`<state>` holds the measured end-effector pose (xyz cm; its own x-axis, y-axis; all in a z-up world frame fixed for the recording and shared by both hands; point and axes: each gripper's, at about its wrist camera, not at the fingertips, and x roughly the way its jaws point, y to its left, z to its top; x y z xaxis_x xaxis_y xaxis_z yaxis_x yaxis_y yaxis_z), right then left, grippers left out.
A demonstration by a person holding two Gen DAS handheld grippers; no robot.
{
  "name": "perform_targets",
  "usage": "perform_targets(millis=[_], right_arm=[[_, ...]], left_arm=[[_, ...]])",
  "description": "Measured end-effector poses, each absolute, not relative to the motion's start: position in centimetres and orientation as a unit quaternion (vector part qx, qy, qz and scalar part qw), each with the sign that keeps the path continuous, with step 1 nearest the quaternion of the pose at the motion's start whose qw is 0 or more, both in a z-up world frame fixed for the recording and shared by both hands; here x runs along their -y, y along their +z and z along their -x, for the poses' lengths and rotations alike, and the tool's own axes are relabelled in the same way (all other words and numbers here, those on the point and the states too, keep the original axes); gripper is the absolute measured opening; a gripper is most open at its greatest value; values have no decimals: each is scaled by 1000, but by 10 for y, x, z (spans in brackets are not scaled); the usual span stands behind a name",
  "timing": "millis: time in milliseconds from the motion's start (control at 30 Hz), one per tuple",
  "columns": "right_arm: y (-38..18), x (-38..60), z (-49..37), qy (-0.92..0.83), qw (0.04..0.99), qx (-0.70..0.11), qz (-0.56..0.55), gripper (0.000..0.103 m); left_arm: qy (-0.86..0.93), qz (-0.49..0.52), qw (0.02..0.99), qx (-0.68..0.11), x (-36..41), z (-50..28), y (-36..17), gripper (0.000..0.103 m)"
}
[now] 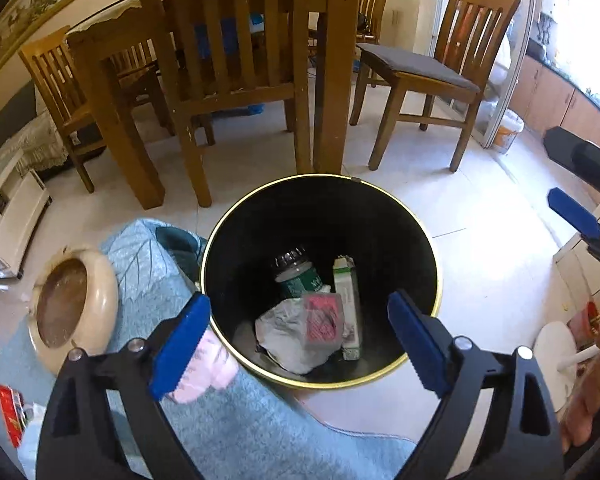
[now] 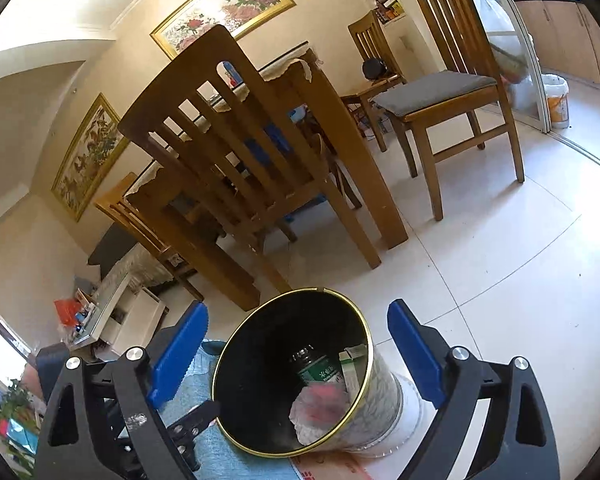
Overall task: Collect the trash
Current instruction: 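Carry the tissue and card pack over the black bin and open both grippers, then move both grippers back over the table toward the blue mask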
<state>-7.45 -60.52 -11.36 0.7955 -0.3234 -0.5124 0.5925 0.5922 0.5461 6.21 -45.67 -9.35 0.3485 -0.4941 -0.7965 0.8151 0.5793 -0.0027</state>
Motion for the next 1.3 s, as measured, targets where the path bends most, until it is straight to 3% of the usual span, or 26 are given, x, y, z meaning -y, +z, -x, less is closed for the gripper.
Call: perform_targets(millis=[333, 533, 733, 833, 1300], right_arm=[[-120, 559, 28, -205, 887, -243, -334, 91], [-122, 467, -35, -74, 912, -315, -251, 91], [-132, 354, -79, 54, 911, -369, -173, 91], [-132, 313, -81, 76, 916, -368, -140, 100], [-149, 224, -116, 53, 919, -390, -28, 99]], left_arm=[[-393, -196, 814, -380, 284, 7, -92, 92], [-320, -166, 848, -388, 161, 11, -95, 96], [-239, -73, 876, -413, 62, -23, -90, 96], [-215, -51, 886, -408, 36, -33, -83, 96], [-154, -25, 907, -392, -16, -37, -75, 96]])
